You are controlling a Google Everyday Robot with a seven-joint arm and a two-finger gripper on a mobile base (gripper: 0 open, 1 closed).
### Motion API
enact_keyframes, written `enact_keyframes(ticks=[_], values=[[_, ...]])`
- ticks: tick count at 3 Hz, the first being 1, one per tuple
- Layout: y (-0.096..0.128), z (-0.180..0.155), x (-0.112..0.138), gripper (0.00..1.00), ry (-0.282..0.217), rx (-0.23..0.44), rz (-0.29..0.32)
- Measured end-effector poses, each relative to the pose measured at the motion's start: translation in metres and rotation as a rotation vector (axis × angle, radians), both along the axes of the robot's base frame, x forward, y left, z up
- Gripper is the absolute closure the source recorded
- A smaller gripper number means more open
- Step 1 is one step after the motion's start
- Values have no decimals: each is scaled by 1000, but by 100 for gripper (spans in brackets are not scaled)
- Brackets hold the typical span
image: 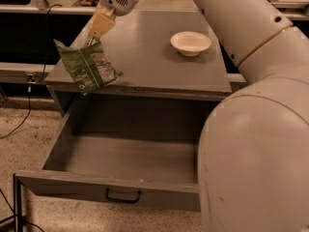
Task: Pick green jalapeno chip bag from top drawer and place on counter
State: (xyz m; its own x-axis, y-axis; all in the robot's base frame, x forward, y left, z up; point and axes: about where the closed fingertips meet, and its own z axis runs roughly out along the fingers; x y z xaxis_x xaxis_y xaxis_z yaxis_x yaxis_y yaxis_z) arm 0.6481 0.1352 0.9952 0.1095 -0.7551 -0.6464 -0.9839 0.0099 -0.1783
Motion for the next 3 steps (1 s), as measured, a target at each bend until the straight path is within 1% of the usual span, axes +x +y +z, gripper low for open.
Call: enact_keyframes(ticks=[1,2,3], values=[[-3,8,18,100,-57,17,-17],[-15,18,45,100,-179,76,-42],[-25,16,69,100,-285,123,-98]])
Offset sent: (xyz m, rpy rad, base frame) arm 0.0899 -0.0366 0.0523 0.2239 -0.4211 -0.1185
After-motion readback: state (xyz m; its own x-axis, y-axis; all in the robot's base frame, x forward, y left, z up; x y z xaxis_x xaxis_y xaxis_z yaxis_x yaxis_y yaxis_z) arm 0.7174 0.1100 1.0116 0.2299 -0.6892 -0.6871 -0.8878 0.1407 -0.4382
